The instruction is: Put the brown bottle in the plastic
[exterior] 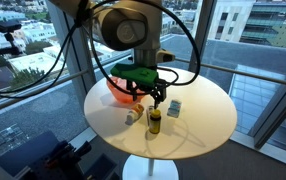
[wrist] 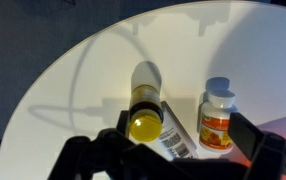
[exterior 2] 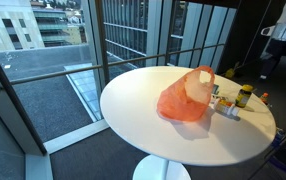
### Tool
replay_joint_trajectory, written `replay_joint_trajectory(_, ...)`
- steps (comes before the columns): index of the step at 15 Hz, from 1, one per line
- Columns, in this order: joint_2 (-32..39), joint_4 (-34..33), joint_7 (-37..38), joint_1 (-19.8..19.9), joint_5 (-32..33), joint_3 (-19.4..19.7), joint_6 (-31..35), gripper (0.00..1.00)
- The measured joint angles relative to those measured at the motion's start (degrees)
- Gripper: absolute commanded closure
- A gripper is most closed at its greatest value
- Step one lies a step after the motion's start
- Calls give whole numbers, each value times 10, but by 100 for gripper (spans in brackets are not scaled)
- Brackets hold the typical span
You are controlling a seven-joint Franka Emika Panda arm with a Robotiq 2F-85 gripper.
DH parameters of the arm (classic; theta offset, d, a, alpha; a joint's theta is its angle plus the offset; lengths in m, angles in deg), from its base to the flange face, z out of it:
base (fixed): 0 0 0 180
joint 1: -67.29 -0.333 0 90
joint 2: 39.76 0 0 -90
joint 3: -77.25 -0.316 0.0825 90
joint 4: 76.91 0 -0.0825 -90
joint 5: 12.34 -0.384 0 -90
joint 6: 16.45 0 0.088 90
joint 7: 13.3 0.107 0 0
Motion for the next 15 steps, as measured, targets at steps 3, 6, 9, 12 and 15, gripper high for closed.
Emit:
replay_joint_trajectory(3,21,-8,0,12,0,0,16,0)
replay_joint_trajectory(6,43,-21,0,18,0,0,23,0)
replay_joint_trajectory(9,63,-36,0,19,0,0,26,0)
replay_joint_trajectory(12,83,-52,0,19,0,-3,26,0)
replay_joint_trajectory(15,102,-65,0,19,0,-8,27,0)
